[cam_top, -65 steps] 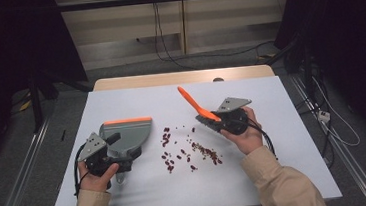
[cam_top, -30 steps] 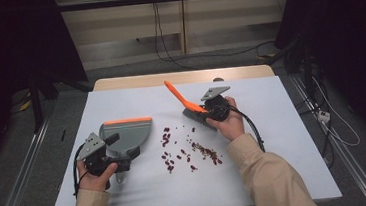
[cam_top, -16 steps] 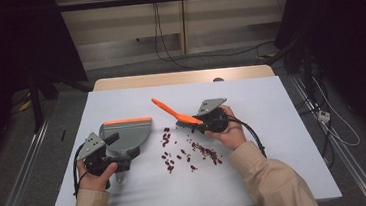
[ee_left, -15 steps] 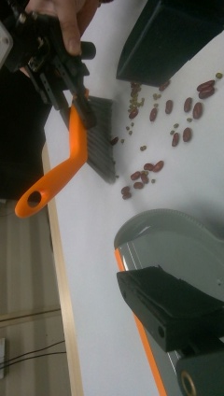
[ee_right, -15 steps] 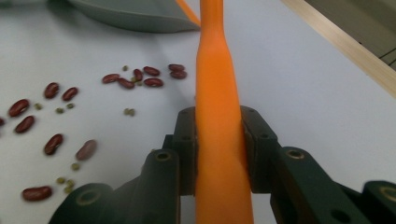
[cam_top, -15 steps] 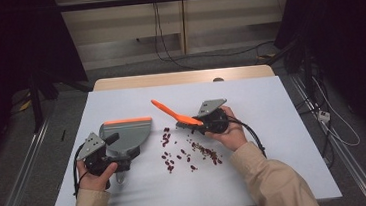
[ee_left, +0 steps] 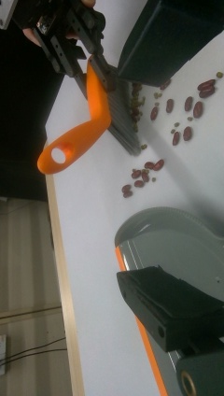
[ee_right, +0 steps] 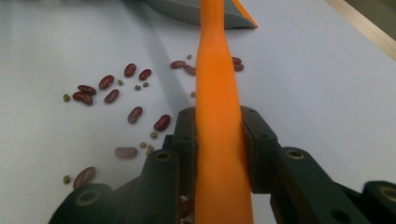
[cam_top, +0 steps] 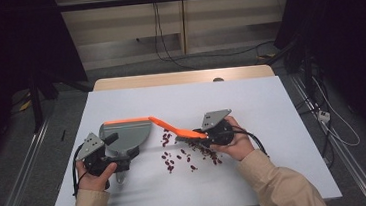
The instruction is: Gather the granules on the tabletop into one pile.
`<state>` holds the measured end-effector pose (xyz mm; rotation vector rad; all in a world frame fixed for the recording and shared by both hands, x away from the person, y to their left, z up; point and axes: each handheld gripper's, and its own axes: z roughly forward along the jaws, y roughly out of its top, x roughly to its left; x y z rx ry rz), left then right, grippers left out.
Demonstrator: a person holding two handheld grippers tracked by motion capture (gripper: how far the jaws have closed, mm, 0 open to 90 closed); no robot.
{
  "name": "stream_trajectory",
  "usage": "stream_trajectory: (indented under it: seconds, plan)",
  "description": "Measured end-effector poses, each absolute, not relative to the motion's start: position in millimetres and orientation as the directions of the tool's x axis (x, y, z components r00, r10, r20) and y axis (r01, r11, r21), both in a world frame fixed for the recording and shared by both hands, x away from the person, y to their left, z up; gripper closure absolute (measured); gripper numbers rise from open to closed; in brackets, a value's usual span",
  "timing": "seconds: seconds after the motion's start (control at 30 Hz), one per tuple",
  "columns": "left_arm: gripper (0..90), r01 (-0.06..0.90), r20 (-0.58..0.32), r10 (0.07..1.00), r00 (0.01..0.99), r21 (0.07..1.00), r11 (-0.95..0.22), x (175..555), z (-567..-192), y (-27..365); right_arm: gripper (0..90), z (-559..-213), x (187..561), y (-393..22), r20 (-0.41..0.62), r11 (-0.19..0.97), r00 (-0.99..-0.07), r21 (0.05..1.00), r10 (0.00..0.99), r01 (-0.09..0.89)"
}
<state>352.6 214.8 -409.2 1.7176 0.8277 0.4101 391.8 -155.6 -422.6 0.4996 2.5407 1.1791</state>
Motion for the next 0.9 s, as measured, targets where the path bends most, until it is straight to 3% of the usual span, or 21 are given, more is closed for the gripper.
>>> stream_trajectory:
  seconds: [0.2,0.43,0.73,0.9]
  plan:
    - [4.5,0.315,-0.140,0.710,0.690,0.941,-0.122,351.5,-408.1,215.8,71.1,-418.0,390.9,-158.3,-0.130,0.574,-0.886,0.801,0.446,0.172]
    - [4.5,0.321,-0.139,0.716,0.684,0.939,-0.124,351.4,-409.1,217.4,71.1,-410.3,423.9,-152.6,-0.108,0.502,-0.857,0.844,0.504,0.188]
    - [4.5,0.330,-0.151,0.722,0.676,0.937,-0.113,352.5,-411.7,224.6,71.2,-422.3,470.7,-115.4,-0.132,0.531,-0.846,0.825,0.517,0.196]
    - [4.5,0.327,-0.151,0.727,0.669,0.939,-0.106,352.4,-411.1,229.6,71.1,-430.5,470.1,-101.7,-0.128,0.554,-0.875,0.814,0.466,0.176]
